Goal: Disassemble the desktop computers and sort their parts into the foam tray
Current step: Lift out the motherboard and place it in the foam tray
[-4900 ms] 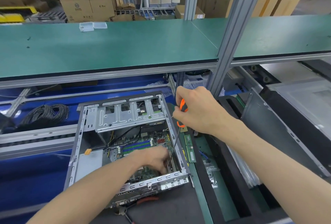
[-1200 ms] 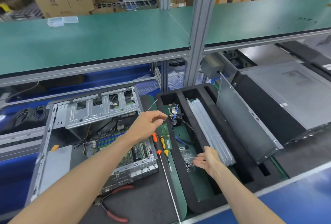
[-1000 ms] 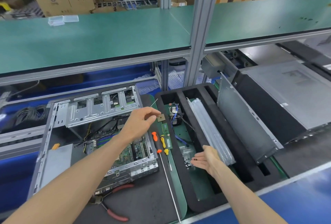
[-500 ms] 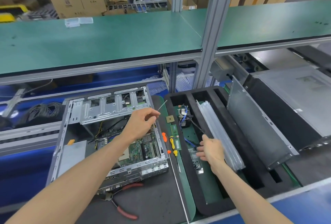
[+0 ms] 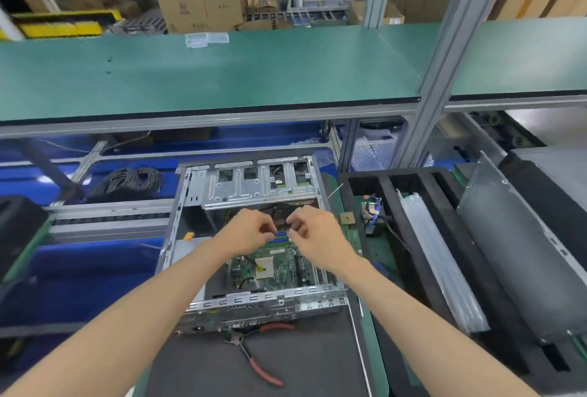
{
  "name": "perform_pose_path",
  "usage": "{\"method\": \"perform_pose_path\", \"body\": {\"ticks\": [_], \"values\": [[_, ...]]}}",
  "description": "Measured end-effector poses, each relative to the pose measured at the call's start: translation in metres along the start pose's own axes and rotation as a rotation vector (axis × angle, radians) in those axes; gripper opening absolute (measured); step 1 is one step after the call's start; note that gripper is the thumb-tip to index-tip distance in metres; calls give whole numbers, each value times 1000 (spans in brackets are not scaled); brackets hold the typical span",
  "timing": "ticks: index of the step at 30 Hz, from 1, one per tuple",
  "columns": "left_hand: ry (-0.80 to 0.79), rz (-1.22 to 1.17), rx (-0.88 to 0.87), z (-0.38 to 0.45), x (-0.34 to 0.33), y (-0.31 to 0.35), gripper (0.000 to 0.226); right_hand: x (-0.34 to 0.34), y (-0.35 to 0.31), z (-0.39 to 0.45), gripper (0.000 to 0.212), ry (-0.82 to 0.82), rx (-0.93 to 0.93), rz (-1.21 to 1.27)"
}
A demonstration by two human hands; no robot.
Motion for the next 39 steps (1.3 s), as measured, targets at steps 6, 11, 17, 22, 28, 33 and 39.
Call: {"method": "perform_pose_path", "body": {"ticks": [6,11,17,22,28,33,39], "values": [[-163,270,120,2,-22,-29,25,-55,-16,14,29,-398,-13,-379],[-159,259,130,16,-44,-39,48,-77,-11,20,49,-456,-214,-524],[-280,398,226,25,-56,-44,36,-85,8,28,29,-529,-370,-545],[-227,620,247,32,-43,-47,33,-97,18,29,33,-660,-390,-555],[-148,715,361,46,-20,-58,32,-101,22,31,28,-700,-349,-556],[-116,633,409,53,-27,-73,34,-99,23,32,23,-712,-342,-539],[-156,334,379,69,-31,-80,30,-99,21,34,19,-677,-313,-565]]}}
Point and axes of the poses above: each hand's wrist, its own z-axis towards the middle knuckle, its own x-axis out of the back of the hand, y = z × x, the point moved 2 cm from there along z, towards the middle knuckle, and after that the axes turned 14 degrees about -z, right-handed, at the moved point
